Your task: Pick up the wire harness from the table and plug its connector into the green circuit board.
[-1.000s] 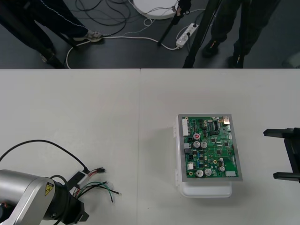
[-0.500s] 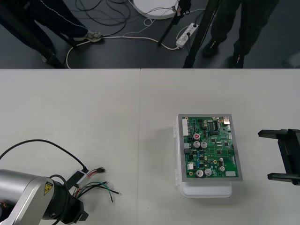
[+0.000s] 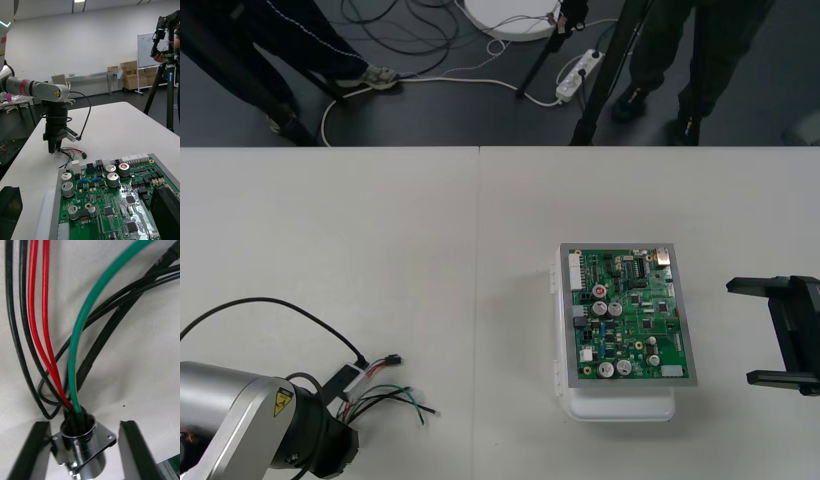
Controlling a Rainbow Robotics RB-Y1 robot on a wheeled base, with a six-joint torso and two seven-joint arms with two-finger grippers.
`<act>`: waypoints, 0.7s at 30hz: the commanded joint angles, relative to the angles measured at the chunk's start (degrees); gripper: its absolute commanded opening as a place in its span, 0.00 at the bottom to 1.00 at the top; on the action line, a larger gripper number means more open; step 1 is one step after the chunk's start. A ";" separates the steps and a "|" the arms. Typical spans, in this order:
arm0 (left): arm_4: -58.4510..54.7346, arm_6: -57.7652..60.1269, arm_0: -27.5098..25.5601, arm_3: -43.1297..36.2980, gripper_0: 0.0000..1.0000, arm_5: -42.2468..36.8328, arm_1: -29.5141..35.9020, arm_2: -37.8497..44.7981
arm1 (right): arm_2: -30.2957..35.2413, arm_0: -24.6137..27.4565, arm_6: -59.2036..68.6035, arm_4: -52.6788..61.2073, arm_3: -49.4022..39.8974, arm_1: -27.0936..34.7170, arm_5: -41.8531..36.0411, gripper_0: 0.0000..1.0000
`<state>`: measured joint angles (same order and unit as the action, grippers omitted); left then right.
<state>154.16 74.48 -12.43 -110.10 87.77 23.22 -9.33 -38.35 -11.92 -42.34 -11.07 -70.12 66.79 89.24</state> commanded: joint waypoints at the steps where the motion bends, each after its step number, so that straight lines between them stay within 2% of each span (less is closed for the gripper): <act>1: 0.35 0.58 0.56 -0.29 0.00 -0.76 -0.99 1.33 | 0.29 -0.91 -2.66 -0.97 -0.45 -0.52 0.41 1.00; 21: 0.00 -1.44 1.71 -0.38 0.00 -0.67 -0.99 2.65 | 0.29 -0.91 -2.84 -1.41 0.16 -0.44 0.41 1.00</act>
<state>154.17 74.47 -12.36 -110.09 87.76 23.22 -9.20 -38.35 -11.93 -42.36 -12.08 -70.09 66.76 89.24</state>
